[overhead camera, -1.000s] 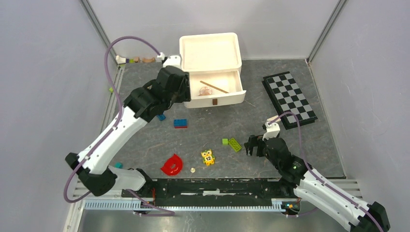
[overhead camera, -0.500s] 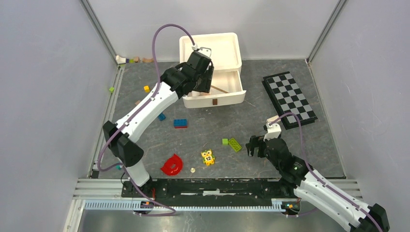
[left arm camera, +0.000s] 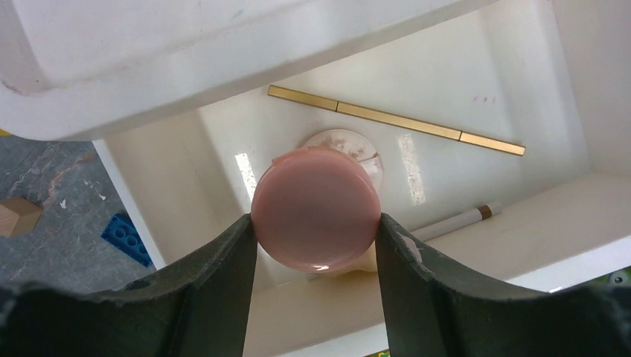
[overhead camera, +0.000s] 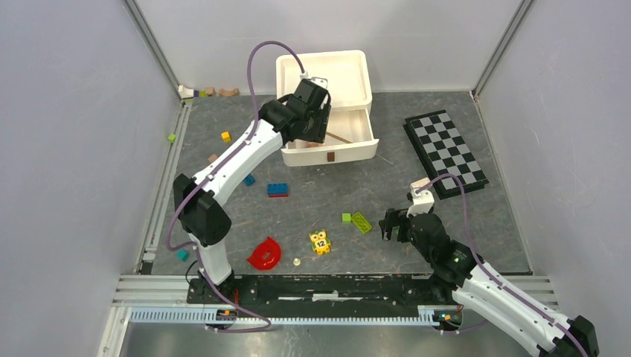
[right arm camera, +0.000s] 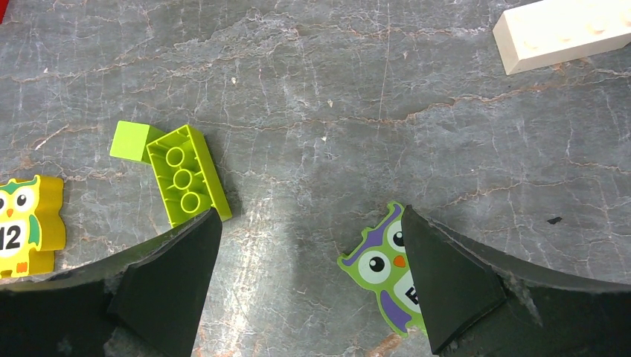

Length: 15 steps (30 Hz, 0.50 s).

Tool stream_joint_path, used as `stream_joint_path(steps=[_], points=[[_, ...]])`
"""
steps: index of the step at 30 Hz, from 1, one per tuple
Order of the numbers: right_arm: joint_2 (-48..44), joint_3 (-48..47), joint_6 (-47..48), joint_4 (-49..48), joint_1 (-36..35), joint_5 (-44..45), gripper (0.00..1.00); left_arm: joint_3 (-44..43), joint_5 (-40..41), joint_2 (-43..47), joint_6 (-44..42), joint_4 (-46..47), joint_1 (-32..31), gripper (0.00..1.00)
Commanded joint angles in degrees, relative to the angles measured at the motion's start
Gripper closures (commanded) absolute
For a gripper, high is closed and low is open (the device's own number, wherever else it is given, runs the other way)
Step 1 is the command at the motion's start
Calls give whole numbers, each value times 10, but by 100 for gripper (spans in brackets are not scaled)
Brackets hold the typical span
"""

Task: Organize the makeup
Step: Place the makeup in the drawer.

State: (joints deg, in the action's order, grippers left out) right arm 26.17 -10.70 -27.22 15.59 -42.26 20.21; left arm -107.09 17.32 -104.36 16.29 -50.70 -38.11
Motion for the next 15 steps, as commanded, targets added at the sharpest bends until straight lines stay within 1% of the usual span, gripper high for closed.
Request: stream_joint_path(steps=[1, 10, 15], points=[[-7, -1, -6, 0, -1, 15, 2, 0, -20, -2, -30, 30, 16, 44], [-9, 1, -6, 3, -1, 15, 2, 20, -55, -15, -42, 45, 41, 44], [-9, 3, -5, 3, -1, 15, 2, 23, -64, -24, -45, 48, 41, 43]])
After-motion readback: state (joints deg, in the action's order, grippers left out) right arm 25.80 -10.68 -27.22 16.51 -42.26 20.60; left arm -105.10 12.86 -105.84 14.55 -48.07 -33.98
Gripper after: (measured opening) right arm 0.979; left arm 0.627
